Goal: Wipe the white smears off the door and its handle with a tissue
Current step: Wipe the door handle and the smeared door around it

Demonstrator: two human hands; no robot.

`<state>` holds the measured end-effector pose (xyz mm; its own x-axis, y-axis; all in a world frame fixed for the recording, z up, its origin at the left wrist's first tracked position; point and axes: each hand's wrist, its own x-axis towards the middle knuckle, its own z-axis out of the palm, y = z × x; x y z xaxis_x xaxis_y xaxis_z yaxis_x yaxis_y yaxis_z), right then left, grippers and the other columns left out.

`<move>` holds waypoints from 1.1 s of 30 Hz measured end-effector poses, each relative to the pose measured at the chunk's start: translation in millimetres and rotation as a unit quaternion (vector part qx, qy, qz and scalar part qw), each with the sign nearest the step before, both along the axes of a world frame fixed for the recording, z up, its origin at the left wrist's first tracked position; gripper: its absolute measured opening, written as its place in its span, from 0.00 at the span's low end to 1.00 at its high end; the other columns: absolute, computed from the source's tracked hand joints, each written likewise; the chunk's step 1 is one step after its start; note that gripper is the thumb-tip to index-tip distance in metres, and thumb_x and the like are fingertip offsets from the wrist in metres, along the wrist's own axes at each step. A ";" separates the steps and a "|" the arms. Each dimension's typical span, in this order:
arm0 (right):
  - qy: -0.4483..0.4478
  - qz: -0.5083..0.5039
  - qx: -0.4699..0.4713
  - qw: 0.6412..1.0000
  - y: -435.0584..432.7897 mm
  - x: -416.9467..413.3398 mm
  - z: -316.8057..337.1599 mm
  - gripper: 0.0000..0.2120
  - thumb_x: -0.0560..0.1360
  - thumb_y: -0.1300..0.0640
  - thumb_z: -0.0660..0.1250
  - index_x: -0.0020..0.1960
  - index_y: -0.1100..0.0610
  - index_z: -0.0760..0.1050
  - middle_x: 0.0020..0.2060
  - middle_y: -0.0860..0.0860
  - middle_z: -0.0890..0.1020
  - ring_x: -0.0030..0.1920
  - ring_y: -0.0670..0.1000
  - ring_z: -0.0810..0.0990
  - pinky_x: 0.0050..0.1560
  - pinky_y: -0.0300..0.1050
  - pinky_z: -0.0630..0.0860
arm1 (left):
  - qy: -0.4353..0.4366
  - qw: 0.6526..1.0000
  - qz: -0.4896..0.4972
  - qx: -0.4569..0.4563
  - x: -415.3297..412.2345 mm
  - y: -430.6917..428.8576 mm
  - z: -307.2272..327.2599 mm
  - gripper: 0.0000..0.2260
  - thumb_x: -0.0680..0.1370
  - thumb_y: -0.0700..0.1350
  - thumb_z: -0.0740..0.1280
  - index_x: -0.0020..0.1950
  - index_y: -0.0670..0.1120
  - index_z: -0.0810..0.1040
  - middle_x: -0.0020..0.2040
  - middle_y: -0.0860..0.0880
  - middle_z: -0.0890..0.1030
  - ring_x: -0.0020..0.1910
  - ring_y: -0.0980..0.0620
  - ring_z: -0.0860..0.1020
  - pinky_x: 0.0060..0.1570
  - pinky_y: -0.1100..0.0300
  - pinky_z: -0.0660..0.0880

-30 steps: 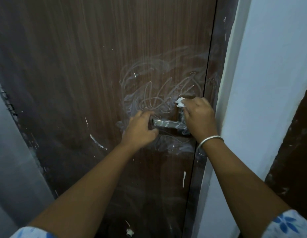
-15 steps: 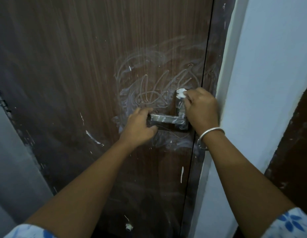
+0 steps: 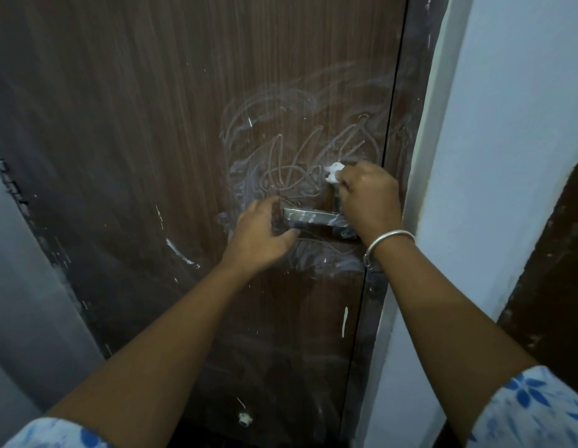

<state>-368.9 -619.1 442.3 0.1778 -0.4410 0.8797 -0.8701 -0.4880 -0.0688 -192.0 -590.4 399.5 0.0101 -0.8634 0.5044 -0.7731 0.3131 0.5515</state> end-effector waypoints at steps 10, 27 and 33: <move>-0.115 -0.027 -0.002 0.993 1.1 -11.0 -4.9 0.04 0.69 0.67 0.68 0.42 0.65 0.81 0.33 0.62 0.79 0.30 0.58 0.77 0.33 0.38 0.65 | -0.014 1.000 -0.008 0.008 -2.9 9.4 -0.8 0.30 0.71 0.50 0.70 0.70 0.44 0.65 0.65 0.43 0.71 0.65 0.43 0.69 0.65 0.46 0.67; -0.062 -0.078 0.029 0.995 5.9 -12.1 -5.6 0.06 0.72 0.66 0.66 0.47 0.65 0.79 0.37 0.64 0.79 0.35 0.61 0.79 0.33 0.41 0.65 | 0.001 1.000 0.006 0.019 -9.3 8.6 -1.4 0.30 0.71 0.51 0.70 0.70 0.45 0.65 0.65 0.44 0.70 0.64 0.44 0.69 0.64 0.46 0.68; -0.091 -0.064 0.053 0.992 5.4 -11.7 -12.2 0.07 0.73 0.65 0.64 0.49 0.66 0.78 0.44 0.64 0.77 0.39 0.61 0.78 0.37 0.41 0.65 | 0.000 1.000 0.003 0.012 -9.5 11.3 -0.4 0.30 0.71 0.51 0.70 0.70 0.45 0.65 0.64 0.45 0.70 0.64 0.45 0.69 0.64 0.49 0.68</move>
